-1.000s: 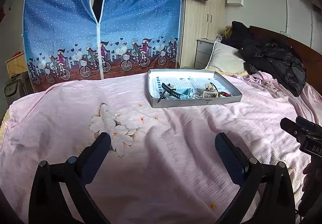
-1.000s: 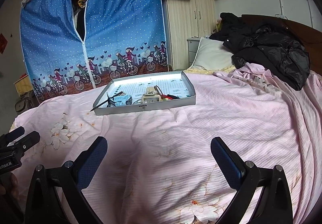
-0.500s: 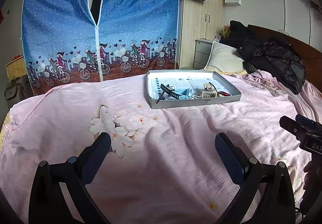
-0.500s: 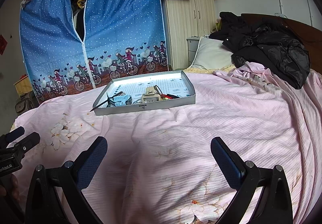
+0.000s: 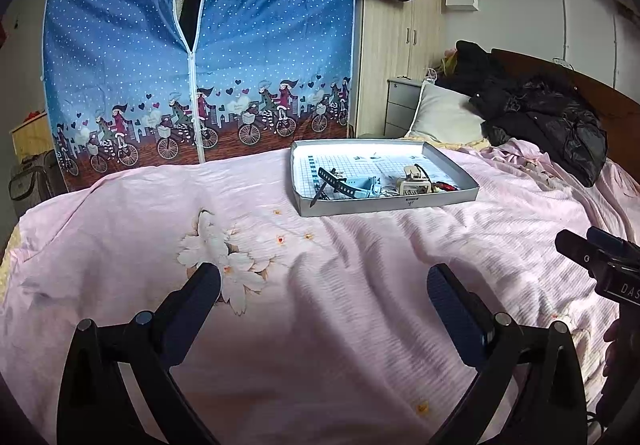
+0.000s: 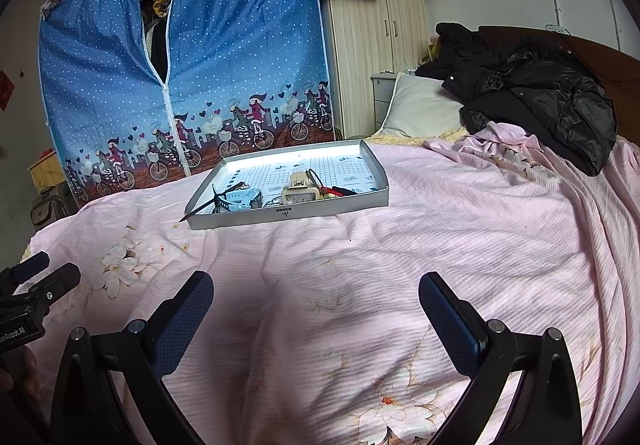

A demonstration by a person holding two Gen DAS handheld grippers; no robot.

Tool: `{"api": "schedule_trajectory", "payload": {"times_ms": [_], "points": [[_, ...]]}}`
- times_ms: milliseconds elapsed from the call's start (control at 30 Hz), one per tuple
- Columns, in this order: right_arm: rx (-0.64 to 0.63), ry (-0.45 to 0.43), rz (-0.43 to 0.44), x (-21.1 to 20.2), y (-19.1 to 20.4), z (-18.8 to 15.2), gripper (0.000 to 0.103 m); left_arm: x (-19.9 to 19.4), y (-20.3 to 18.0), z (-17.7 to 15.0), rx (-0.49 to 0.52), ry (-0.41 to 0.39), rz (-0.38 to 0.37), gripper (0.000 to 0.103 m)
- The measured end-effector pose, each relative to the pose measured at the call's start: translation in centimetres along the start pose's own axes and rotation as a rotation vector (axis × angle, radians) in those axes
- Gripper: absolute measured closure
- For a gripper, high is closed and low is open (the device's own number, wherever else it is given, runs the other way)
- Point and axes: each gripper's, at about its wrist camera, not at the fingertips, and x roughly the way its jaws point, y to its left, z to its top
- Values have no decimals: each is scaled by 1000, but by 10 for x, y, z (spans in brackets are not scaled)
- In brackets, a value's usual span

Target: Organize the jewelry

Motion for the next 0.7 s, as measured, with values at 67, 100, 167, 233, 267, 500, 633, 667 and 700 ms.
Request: {"api": "schedule_trajectory", "payload": {"times_ms": [67,100,167,233,267,500,633,667,700], "points": [[1,0,0,0,0,0,0,0,0,0,0,0,1,2],[1,0,0,0,0,0,0,0,0,0,0,0,1,2],[1,1,0,0,0,0,0,0,0,0,0,0,1,2],[1,0,0,0,0,0,0,0,0,0,0,0,1,2],[1,0,0,0,0,0,0,0,-1,0,-1,0,2,2],[2,1,1,0,0,0,0,0,-1,0,1,0,1,2],[3,2,1,0,0,0,0,1,0,0,6,0,1,2],[3,2,1,0,0,0,0,1,0,0,7,0,1,2],[2,1,0,0,0,0,0,1,0,-1,8,0,2,2]]}}
